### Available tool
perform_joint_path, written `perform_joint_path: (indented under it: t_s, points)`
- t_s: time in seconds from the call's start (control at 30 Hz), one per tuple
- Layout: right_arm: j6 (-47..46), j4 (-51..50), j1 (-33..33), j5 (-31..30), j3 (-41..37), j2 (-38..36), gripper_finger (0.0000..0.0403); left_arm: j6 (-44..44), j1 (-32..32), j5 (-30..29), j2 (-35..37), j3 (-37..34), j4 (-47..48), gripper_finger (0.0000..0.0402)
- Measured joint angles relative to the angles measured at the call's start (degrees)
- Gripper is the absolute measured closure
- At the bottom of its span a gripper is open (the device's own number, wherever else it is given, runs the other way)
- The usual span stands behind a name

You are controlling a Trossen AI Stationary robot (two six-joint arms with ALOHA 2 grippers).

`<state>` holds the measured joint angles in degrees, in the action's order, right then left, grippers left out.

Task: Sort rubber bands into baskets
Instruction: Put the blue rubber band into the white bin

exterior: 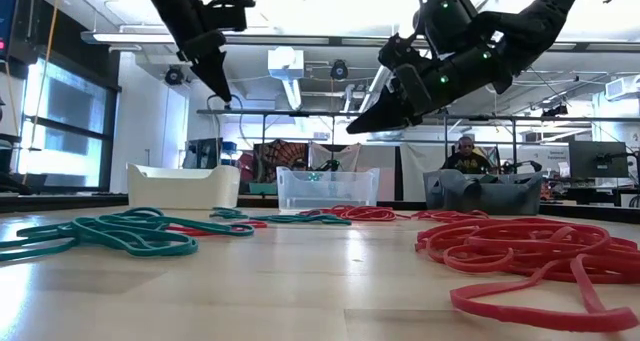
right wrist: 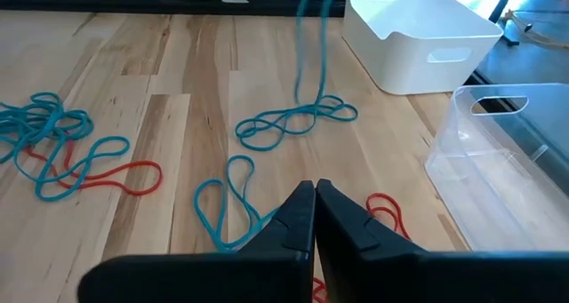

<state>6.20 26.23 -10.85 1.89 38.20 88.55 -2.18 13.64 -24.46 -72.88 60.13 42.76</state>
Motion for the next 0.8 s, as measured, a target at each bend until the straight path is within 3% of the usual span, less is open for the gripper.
perform_joint_path:
  t_s: [0.23, 0.4, 0.8]
  points:
    - [-0.02, -0.28, 0.0, 0.0, 0.0, 0.0, 0.0403, 2.73, 3.76, -5.39, 0.0, 0.01, 0.77, 0.0401]
    - [-0.19, -0.28, 0.01, 0.0, 0.0, 0.0, 0.0403, 1.04, 7.75, -12.88, 0.0, 0.43, 0.94, 0.0401]
    - [-1.29, -0.32, 0.02, 0.0, 0.0, 0.0, 0.0403, -3.5, 24.18, -11.91, 0.09, 2.1, 0.18, 0.0401]
